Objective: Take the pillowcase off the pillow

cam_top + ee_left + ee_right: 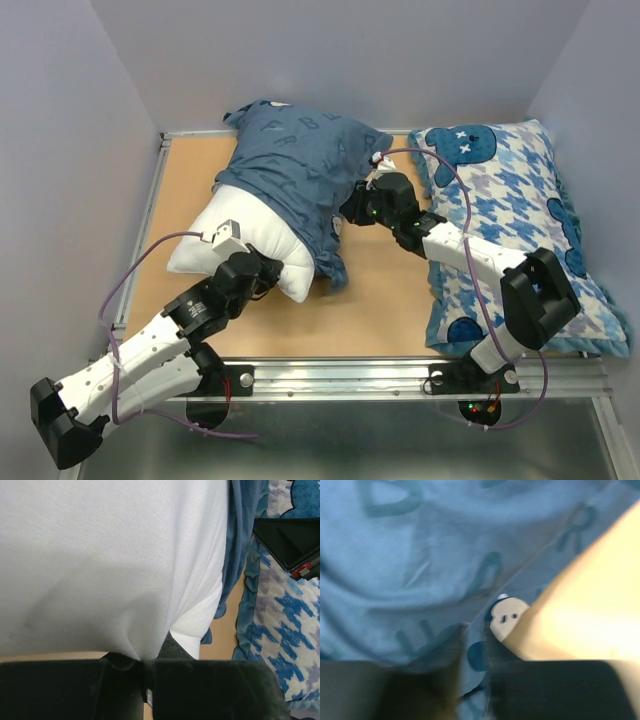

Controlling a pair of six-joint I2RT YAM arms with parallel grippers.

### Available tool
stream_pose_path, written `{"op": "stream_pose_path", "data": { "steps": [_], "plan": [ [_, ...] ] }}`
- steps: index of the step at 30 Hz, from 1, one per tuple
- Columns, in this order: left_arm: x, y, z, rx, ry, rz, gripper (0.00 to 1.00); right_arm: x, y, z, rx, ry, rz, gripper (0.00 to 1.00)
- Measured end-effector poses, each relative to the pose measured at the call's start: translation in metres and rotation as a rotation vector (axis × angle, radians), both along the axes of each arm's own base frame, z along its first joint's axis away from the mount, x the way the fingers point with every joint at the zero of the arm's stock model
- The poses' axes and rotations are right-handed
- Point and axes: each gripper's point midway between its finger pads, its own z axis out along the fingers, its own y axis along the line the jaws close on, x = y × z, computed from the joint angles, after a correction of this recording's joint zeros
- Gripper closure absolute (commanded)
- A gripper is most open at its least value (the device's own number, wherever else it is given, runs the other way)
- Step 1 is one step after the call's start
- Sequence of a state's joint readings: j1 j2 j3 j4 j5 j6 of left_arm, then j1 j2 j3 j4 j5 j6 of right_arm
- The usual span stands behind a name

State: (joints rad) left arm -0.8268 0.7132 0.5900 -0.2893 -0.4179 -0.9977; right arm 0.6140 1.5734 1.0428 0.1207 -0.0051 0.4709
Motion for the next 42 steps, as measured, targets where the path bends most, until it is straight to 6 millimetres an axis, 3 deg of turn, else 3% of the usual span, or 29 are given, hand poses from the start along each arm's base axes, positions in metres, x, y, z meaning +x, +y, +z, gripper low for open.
{"op": "stream_pose_path", "data": {
  "steps": [5,10,12,14,17,20,21,25,27,32,38,42],
  "plan": [
    [-0.001,0.001,0.003,0.022,-0.001,-0.009,1.0,-0.026,0.022,0.013,0.035,-0.015,0.153,0.31],
    [0.003,-0.003,0.006,0.039,0.0,-0.021,1.0,-0.094,0.042,0.043,0.127,-0.085,0.34,0.26],
    [0.004,-0.005,0.007,0.044,0.0,-0.027,1.0,-0.109,0.043,0.048,0.149,-0.107,0.378,0.28],
    [0.004,-0.006,0.01,0.046,-0.003,-0.033,1.0,-0.117,0.047,0.046,0.158,-0.114,0.402,0.29],
    [0.005,-0.008,0.016,0.04,-0.011,-0.038,1.0,-0.118,0.048,0.022,0.132,-0.075,0.401,0.29],
    [0.007,-0.008,0.024,0.031,-0.023,-0.039,1.0,-0.112,0.047,-0.005,0.088,-0.027,0.372,0.33],
    [0.007,-0.009,0.026,0.029,-0.028,-0.041,1.0,-0.111,0.047,-0.011,0.08,-0.017,0.369,0.46],
    [0.005,-0.008,0.029,0.039,-0.024,-0.049,1.0,-0.104,0.049,-0.018,0.074,-0.016,0.343,0.81],
    [0.005,-0.007,0.03,0.044,-0.021,-0.049,1.0,-0.1,0.048,-0.017,0.069,-0.025,0.313,0.9],
    [0.003,-0.007,0.048,0.035,-0.039,-0.06,1.0,-0.069,0.032,-0.013,0.059,-0.024,0.184,0.99],
    [-0.005,-0.008,0.077,0.019,-0.073,-0.113,1.0,0.011,-0.009,-0.009,0.069,-0.004,-0.063,0.99],
    [-0.012,-0.008,0.092,0.025,-0.088,-0.162,1.0,0.061,-0.027,-0.025,0.068,0.048,-0.181,1.0]
  ]
}}
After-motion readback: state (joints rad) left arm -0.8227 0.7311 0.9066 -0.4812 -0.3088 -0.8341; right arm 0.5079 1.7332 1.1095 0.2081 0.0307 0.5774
